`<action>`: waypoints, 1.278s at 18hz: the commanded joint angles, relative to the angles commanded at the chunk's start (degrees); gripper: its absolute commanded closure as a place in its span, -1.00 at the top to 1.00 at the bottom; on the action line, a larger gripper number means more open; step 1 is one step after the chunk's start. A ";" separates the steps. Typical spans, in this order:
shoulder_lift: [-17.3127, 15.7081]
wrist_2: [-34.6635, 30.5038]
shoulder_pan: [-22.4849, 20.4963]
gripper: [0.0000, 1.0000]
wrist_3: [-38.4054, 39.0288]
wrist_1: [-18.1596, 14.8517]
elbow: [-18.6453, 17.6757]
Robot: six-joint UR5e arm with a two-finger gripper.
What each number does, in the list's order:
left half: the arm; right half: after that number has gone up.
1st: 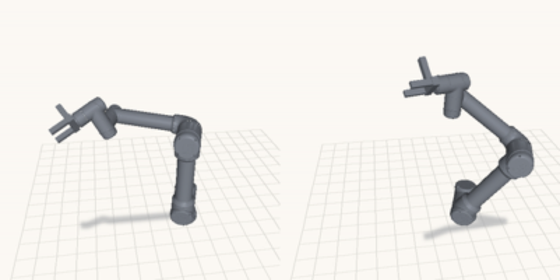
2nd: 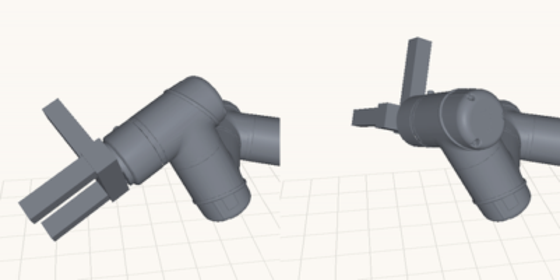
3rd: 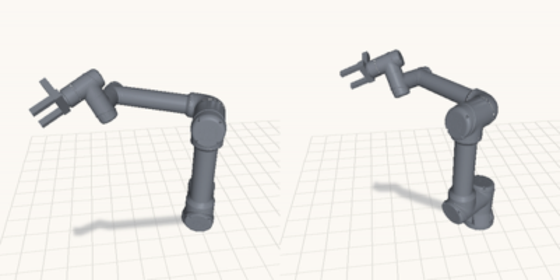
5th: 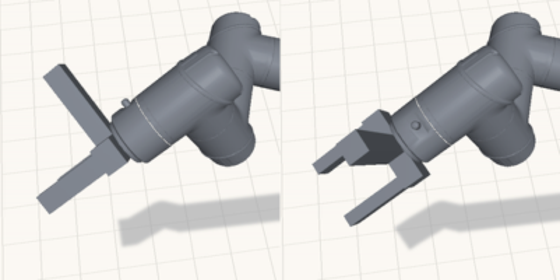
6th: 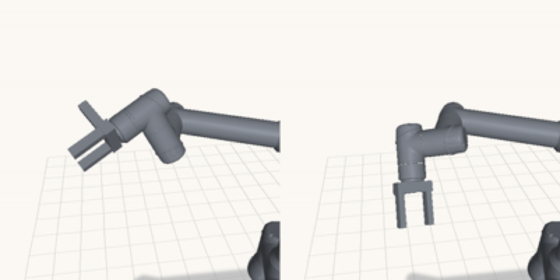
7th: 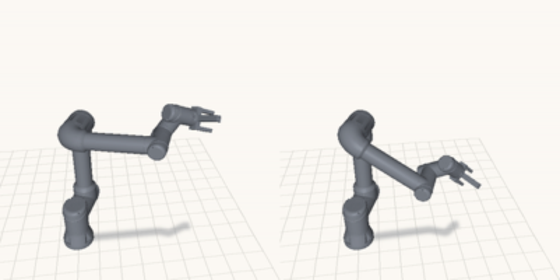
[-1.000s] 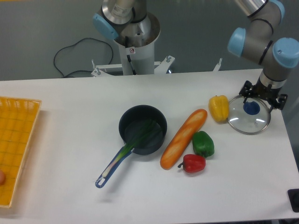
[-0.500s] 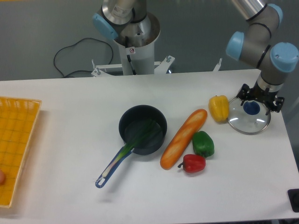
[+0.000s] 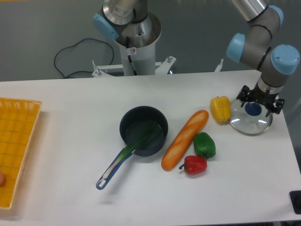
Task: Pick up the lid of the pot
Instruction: 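Close the gripper around the blue knob, then lift the glass lid by its knob off the table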
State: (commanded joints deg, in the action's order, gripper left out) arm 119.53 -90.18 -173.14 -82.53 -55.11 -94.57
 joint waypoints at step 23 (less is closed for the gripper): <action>-0.26 0.00 -0.09 -0.04 -0.26 -0.17 -0.18</action>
State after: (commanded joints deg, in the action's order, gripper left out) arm 119.27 -90.18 -173.23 -82.79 -55.28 -94.75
